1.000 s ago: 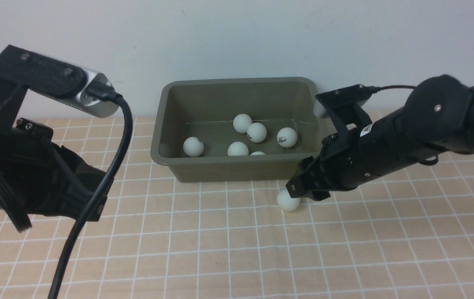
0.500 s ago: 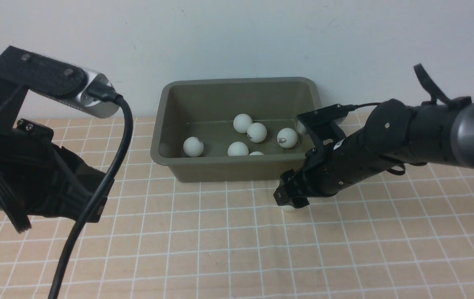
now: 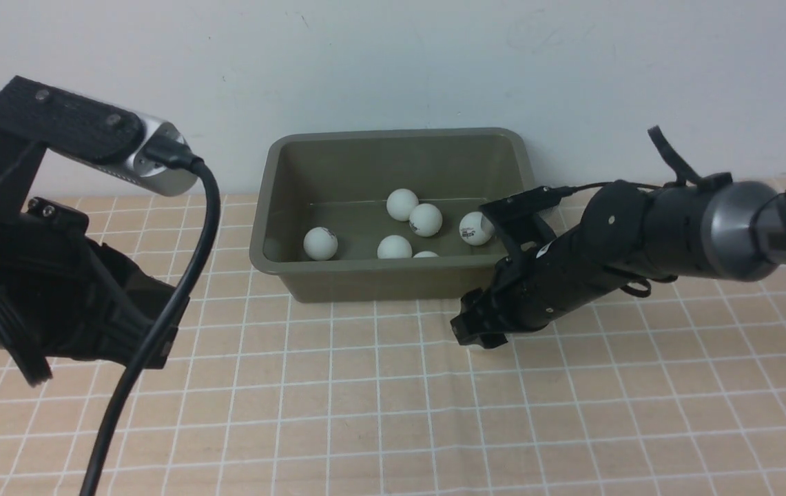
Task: Put the table tennis balls into the box on the light coffee tablecloth.
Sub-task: 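Reach for and grasp a ping pong ball on the table, then release the ping pong ball into the bin and lift the gripper away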
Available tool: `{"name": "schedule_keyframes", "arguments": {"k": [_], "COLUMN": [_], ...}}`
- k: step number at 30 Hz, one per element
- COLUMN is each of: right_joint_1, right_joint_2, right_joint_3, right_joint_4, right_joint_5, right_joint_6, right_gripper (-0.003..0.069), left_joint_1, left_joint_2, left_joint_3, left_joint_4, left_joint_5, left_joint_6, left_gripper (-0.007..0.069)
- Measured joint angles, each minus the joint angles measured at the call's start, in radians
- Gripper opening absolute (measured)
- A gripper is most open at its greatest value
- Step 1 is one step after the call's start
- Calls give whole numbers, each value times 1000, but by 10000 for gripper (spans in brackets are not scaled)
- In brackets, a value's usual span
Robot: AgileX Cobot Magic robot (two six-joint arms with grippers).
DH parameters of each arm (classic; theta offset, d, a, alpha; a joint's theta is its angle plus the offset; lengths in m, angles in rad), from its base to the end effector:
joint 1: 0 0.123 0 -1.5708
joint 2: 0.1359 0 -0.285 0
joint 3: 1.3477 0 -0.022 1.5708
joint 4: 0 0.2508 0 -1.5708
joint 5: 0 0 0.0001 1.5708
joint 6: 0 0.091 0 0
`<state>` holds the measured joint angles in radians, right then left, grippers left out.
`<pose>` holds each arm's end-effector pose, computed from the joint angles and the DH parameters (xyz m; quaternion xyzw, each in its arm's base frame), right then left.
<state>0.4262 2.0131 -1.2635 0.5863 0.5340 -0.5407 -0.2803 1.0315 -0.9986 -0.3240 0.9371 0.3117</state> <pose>0.3582 0.1908 0.1462 -0.2451 0.9337 0.1803 0.1888 0.1808 -0.0764 0.3542 0.2269 0.9021 -0.1493 0.3352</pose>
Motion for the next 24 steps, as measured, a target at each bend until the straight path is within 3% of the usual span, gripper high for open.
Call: {"name": "schedule_keyframes", "arguments": {"k": [11,18,24], "right_joint_1": [-57,-63,-63], "right_joint_2": [-313,-374,-148], "right_joint_3": [0,-9,-191], "right_joint_4": [-140,-109,-59], "right_joint_5": [414,277,211], "right_joint_6": [12,-70,-129], "right_gripper": [341,341,341], "left_joint_1": [0,0,0], "left_joint_2": [0,0,0], "left_joint_3": [0,0,0], "left_joint_4": [-2,-2,-3], "left_joint_5": [0,0,0], "left_joint_6": [0,0,0], "left_gripper": [-69,-69,-69]}}
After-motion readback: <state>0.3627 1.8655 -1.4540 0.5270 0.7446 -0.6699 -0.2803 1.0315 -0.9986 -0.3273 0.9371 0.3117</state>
